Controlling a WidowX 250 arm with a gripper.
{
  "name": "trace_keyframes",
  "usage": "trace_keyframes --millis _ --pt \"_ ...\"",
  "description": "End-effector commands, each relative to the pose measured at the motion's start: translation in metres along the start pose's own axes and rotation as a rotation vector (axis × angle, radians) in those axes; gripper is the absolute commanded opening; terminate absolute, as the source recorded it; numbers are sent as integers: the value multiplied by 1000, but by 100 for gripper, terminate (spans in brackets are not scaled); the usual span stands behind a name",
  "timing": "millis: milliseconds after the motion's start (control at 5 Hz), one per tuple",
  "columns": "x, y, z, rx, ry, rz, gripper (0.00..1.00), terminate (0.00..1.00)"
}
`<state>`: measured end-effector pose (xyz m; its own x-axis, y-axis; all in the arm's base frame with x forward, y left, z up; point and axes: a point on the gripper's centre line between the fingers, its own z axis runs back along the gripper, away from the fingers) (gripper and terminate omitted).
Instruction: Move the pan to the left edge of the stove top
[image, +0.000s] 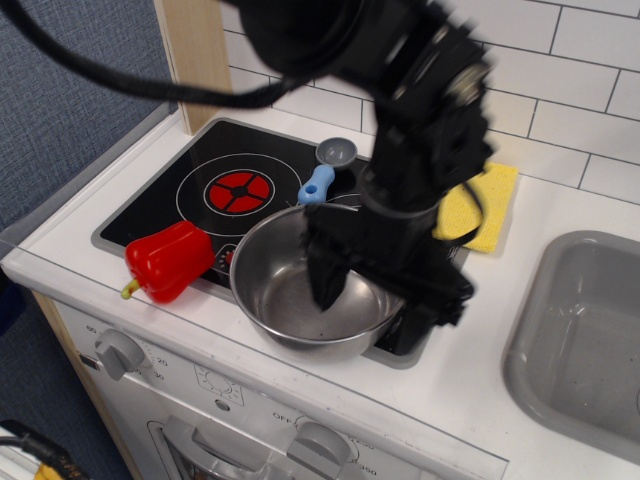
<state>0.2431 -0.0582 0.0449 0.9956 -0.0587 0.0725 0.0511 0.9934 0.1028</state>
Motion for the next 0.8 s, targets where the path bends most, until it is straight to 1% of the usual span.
trace_keyframes --millis 0,200,600 --pt "-1 -10 -15 -72 -6 -30 100 0" --pt "-1 -14 -16 -79 -19 -60 0 0" --pt "-1 -15 -15 -76 -23 -81 0 0"
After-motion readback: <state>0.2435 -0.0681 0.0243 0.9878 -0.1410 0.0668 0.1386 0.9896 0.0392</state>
